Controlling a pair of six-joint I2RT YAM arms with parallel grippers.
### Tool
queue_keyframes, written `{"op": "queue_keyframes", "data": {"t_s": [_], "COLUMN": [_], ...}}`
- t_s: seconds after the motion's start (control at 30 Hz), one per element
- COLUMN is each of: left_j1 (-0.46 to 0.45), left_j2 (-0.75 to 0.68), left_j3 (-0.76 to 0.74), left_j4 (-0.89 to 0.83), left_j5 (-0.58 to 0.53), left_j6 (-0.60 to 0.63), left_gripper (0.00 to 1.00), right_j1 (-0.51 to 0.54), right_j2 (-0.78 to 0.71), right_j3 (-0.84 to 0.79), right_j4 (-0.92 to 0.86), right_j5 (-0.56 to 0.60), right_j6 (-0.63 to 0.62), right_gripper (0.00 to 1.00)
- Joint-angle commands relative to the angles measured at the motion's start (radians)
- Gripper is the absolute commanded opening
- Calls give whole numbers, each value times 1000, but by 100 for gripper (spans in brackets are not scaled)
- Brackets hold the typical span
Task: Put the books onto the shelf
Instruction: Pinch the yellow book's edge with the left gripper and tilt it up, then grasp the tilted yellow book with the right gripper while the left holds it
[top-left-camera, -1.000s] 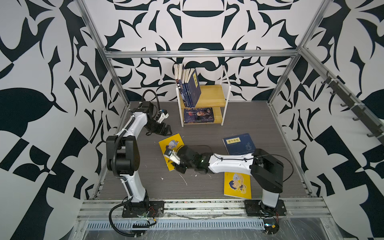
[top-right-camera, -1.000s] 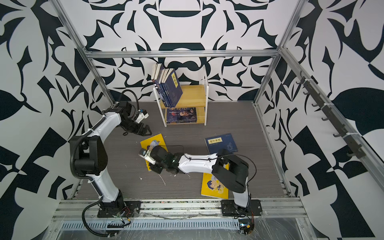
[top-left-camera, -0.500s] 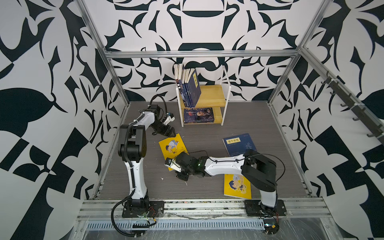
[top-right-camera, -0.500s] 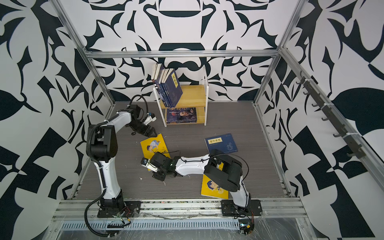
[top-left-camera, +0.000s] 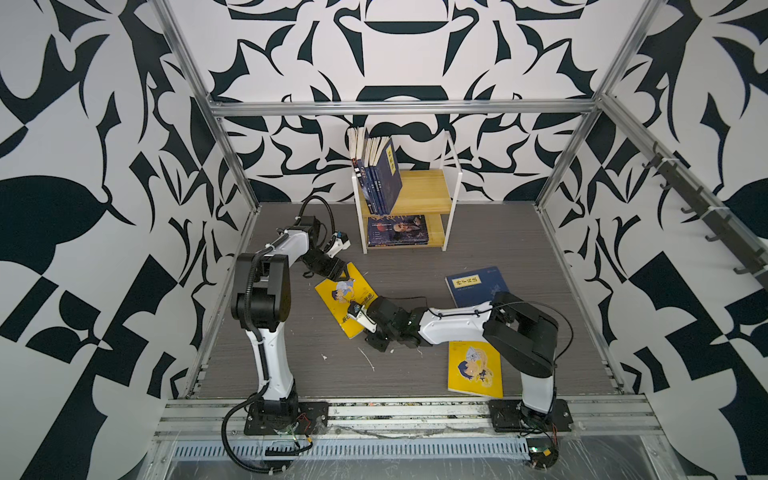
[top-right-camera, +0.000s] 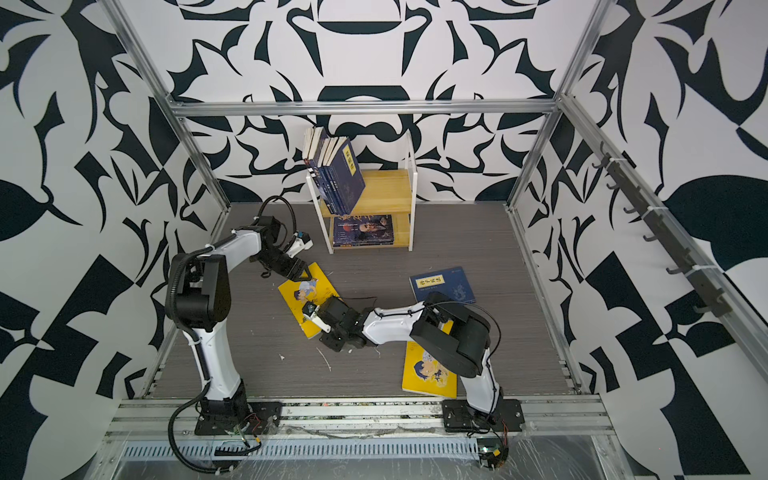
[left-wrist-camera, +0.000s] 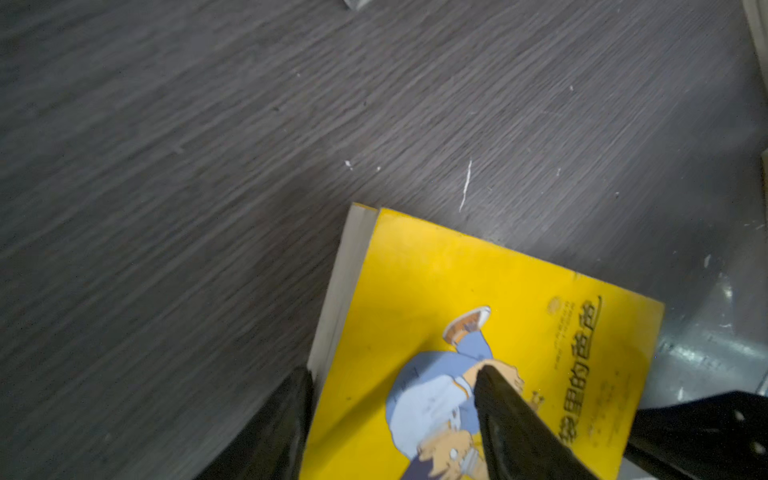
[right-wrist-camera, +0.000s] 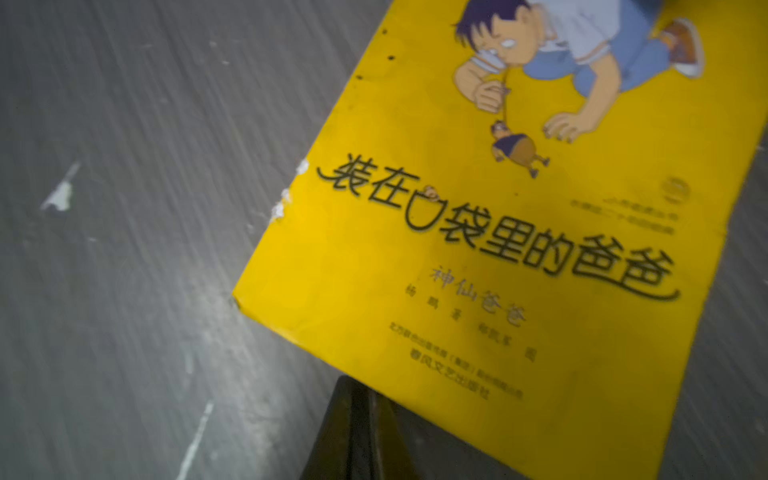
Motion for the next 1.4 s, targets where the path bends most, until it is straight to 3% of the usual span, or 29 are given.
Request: {"op": "queue_keyframes", "data": {"t_s": [0.0, 0.23, 0.37, 0.47, 0.67, 0.8, 0.93, 1.07, 1.23, 1.37], "left_j1": [-38, -42, -43, -43, -43, -43, -43, -43, -43, -43], "left_j2": [-26, -61, -74, -102, -161, -202, -225, -230, -224, -229], "left_j3": [-58, -95, -89, -87, -119, -141, -138, -140, -143, -150], "left_j4": [-265, -277, -263, -244, -232, -222, -226, -226, -228, -223], "left_j5": [165, 230, 223, 218, 251, 282, 311, 356, 418, 452], "left_j6": [-50, -135, -223, -291, -353, -408, -457, -485, -514, -524], "left_gripper": [60, 47, 28, 20, 0, 0, 0, 0, 0, 0], "right_j1": [-113, -172, -193, -200, -193, -159, -99, -61, -58, -58], "right_j2": [-30, -53, -64, -97, -275, -412, -454, -384, -270, -171], "right_j3": [-30, -60, -76, -98, -214, -316, -393, -420, -394, -377], "right_j4": [162, 182, 183, 170, 146, 178, 309, 484, 592, 722], "right_j5": [212, 207, 220, 238, 247, 218, 210, 207, 216, 245], "right_j6": [-10, -31, -57, -102, -208, -336, -529, -668, -732, -786], "right_gripper": [11, 11, 11, 12, 21, 38, 53, 60, 71, 73]}}
